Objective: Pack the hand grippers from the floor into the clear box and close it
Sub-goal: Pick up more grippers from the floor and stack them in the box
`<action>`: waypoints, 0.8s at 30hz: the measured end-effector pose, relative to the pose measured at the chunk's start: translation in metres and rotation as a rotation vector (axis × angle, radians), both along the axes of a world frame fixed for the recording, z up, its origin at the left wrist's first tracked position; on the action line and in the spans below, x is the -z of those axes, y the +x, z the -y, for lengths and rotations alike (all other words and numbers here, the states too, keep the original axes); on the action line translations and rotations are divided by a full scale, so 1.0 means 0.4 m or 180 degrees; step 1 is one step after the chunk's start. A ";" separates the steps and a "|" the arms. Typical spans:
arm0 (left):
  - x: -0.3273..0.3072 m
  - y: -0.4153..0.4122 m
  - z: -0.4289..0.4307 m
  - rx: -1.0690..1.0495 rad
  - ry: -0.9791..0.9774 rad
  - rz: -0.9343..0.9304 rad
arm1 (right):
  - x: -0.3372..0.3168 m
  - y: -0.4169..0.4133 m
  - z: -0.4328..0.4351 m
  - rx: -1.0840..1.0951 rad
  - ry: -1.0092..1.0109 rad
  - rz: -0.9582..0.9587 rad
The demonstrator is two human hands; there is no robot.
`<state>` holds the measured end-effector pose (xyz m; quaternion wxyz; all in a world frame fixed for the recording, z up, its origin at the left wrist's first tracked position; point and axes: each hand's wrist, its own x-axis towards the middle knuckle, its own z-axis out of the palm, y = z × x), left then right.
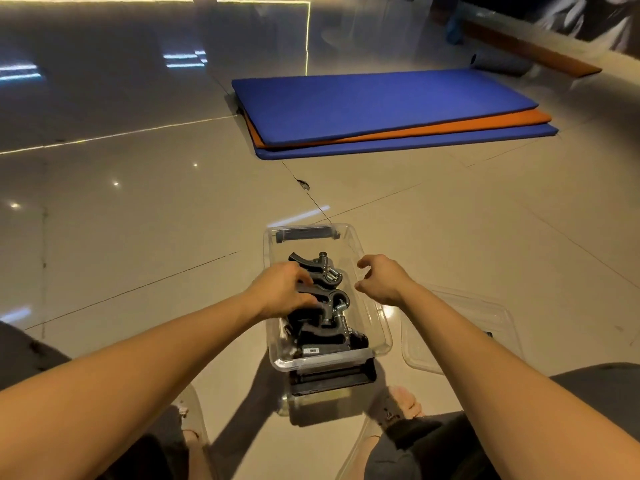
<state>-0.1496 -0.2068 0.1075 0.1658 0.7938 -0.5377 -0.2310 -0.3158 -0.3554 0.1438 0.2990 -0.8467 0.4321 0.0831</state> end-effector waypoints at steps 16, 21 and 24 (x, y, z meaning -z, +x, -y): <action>-0.457 0.166 -0.773 -0.1958 -0.0878 0.0144 | -0.305 0.285 -0.622 -0.1410 0.0492 0.1711; -0.559 0.159 -1.095 -0.2436 -0.0664 0.0287 | -0.376 0.375 -0.892 -0.1859 0.0602 0.1997; -0.602 0.169 -1.279 -0.2794 -0.0596 0.0322 | -0.414 0.441 -1.064 -0.2311 0.0698 0.2085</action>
